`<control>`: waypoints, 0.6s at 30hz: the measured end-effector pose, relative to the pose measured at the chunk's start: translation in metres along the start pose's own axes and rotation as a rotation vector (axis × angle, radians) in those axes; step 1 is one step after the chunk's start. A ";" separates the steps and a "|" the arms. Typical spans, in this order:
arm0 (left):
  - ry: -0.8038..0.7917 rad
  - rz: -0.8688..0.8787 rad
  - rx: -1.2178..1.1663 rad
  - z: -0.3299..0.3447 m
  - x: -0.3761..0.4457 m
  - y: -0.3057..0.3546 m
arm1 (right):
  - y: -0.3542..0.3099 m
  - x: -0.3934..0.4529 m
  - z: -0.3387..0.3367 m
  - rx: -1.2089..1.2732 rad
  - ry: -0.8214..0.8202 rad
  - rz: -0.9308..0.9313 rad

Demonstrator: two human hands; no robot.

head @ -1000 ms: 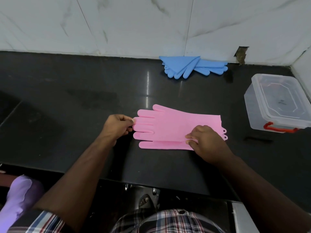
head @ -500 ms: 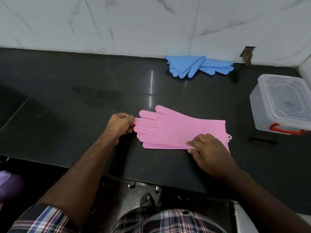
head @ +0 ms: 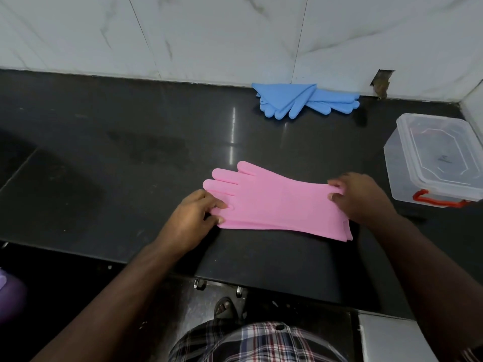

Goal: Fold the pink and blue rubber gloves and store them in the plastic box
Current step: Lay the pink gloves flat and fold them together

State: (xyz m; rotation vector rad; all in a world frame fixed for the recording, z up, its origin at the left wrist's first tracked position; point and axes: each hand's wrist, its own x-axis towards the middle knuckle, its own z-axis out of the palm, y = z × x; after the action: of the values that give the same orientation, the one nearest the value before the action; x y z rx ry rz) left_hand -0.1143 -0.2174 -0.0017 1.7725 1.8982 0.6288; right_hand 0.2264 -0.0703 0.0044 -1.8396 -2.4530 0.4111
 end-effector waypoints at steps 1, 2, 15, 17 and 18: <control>0.012 0.023 0.016 0.000 -0.001 0.001 | 0.000 0.003 -0.002 -0.005 -0.014 0.002; 0.027 0.048 0.032 0.000 -0.001 0.002 | 0.001 0.006 -0.003 -0.008 -0.024 0.006; -0.057 0.158 0.132 0.002 -0.005 0.000 | 0.001 0.020 -0.016 0.076 -0.070 0.036; -0.030 0.162 0.130 0.004 -0.004 0.002 | 0.001 0.021 -0.017 0.073 -0.072 0.030; -0.023 0.164 0.132 0.004 -0.003 0.003 | 0.000 0.021 -0.018 0.071 -0.072 0.028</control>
State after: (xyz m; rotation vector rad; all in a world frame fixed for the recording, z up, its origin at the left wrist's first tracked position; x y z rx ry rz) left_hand -0.1092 -0.2198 -0.0023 2.0259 1.8292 0.5472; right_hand 0.2239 -0.0472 0.0188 -1.8651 -2.4257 0.5687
